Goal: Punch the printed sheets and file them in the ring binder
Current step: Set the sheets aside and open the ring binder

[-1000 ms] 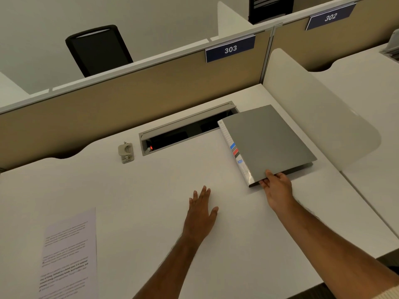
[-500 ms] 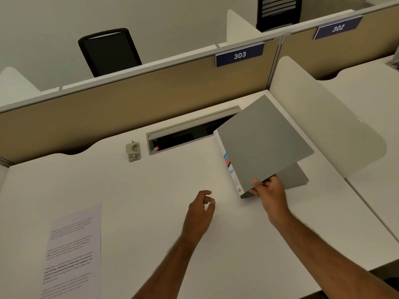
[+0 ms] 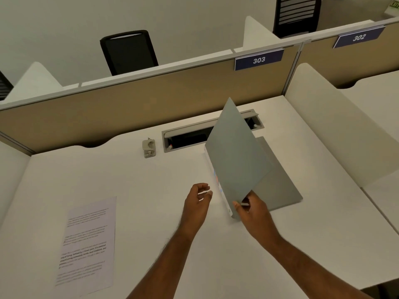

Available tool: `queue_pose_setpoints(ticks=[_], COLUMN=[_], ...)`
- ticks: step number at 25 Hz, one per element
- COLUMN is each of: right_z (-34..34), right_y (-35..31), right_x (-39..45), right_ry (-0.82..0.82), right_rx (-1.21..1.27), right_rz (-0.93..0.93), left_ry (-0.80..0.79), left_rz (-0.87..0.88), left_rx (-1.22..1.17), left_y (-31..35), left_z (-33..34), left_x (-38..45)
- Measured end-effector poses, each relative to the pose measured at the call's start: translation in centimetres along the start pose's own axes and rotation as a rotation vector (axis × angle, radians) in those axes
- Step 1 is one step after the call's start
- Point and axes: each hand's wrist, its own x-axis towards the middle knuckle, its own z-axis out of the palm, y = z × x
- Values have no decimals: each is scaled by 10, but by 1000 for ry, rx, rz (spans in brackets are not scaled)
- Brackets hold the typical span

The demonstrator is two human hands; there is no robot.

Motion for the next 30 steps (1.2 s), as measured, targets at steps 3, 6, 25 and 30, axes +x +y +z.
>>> queue_pose_setpoints(ticks=[3, 6, 25, 30], right_z=[14, 30, 113, 131], right_y=[-7, -10, -26, -26], right_x=[-10, -19, -53, -62], right_ry=[-82, -80, -395, -440], right_rx=[-102, -264, -629, -595], right_rz=[-84, -247, -605, -610], left_ry=[17, 22, 145, 157], left_rz=[2, -4, -106, -112], left_rx=[-23, -58, -285, -265], left_y=[3, 4, 24, 18], left_z=[-15, -32, -176, -201], left_x=[-1, -3, -34, -48])
